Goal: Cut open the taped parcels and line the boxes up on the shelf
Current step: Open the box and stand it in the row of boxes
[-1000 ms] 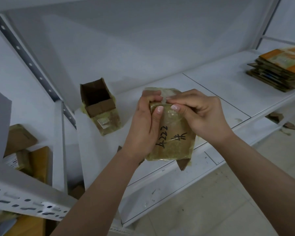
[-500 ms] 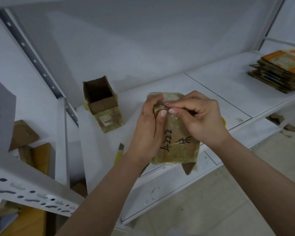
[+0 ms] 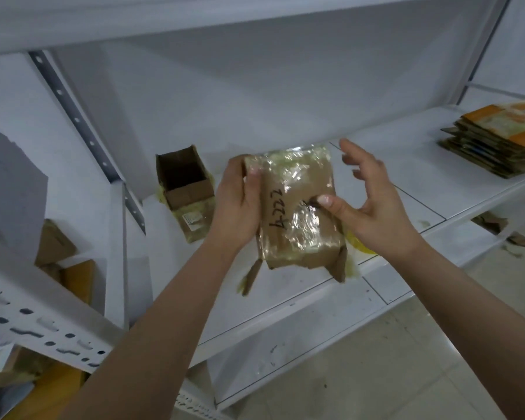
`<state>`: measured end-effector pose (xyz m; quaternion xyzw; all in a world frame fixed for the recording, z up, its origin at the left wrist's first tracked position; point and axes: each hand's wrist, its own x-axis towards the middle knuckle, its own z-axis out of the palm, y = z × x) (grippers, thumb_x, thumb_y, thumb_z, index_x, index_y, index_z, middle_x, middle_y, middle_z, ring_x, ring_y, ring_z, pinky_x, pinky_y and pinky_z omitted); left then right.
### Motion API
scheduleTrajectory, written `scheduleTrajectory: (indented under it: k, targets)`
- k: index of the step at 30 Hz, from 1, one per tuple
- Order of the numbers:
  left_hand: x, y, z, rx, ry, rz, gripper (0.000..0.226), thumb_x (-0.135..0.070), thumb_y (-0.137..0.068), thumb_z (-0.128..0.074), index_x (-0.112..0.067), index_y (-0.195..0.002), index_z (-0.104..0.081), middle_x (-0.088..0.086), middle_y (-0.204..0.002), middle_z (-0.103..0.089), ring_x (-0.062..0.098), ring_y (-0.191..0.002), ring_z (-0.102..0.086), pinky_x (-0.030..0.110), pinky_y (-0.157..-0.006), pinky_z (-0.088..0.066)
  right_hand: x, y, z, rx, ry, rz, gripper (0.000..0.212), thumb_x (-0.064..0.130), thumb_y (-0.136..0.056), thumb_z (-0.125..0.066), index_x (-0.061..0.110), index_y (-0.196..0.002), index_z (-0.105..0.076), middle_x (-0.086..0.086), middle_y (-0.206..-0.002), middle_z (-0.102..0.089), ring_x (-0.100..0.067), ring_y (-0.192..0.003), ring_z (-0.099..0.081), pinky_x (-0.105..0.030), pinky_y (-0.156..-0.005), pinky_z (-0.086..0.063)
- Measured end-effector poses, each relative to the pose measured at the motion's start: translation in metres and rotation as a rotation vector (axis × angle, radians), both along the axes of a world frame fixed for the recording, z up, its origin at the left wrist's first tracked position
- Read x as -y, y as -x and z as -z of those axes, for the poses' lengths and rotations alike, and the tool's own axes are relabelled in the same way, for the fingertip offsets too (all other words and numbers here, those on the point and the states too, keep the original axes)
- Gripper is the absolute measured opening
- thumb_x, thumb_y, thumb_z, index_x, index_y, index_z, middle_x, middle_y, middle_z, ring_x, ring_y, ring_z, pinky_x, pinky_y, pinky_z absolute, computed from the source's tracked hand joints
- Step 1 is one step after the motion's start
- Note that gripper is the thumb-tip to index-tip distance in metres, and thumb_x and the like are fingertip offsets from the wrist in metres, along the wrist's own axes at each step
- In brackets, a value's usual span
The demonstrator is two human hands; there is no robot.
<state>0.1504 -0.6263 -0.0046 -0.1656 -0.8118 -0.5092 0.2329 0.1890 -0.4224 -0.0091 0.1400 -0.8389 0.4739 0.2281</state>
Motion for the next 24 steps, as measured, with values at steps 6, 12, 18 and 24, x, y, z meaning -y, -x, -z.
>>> scheduleTrajectory:
  k: [6, 12, 18, 24]
  targets:
    - [0.000, 0.027, -0.025, 0.164, -0.160, -0.105, 0.039, -0.037, -0.106, -0.029, -0.009, -0.117, -0.054, -0.013, -0.092, -0.055, -0.008, -0.080, -0.051, 0.002, -0.064, -0.038, -0.006, -0.011, 0.021, 0.139, -0.109, -0.052, 0.114, 0.067, -0.057, -0.076, 0.025, -0.150, -0.026, -0.001, -0.144, -0.041, -0.014, -0.133, -0.042, -0.036, -0.107, -0.039]
    - [-0.008, 0.031, -0.034, 0.314, -0.194, -0.098, 0.034, -0.045, -0.105, -0.032, -0.018, -0.113, -0.049, -0.006, -0.099, -0.058, 0.007, -0.093, -0.057, 0.028, -0.080, -0.050, -0.011, -0.012, 0.027, -0.064, -0.182, 0.134, 0.050, 0.015, -0.086, -0.071, 0.013, -0.131, -0.049, 0.005, -0.112, -0.063, -0.013, -0.095, -0.061, -0.013, -0.078, -0.044]
    - [-0.008, 0.018, -0.031, 0.533, -0.374, 0.116, 0.032, -0.060, -0.097, -0.037, -0.035, -0.115, -0.045, -0.020, -0.113, -0.049, 0.002, -0.106, -0.050, 0.017, -0.070, -0.046, -0.019, -0.005, 0.005, -0.072, -0.039, 0.367, 0.019, 0.016, -0.087, -0.070, 0.013, -0.104, -0.063, 0.007, -0.081, -0.062, -0.015, -0.074, -0.058, -0.020, -0.068, -0.042]
    - [0.010, 0.005, -0.015, 0.660, -0.258, 0.260, 0.097, -0.096, -0.063, -0.037, -0.036, -0.138, -0.052, -0.008, -0.139, -0.056, 0.015, -0.129, -0.051, 0.040, -0.103, -0.044, -0.028, 0.019, -0.015, 0.195, 0.015, 0.316, 0.018, 0.016, -0.079, -0.078, 0.017, -0.094, -0.067, 0.003, -0.087, -0.066, -0.014, -0.083, -0.059, -0.014, -0.070, -0.044]
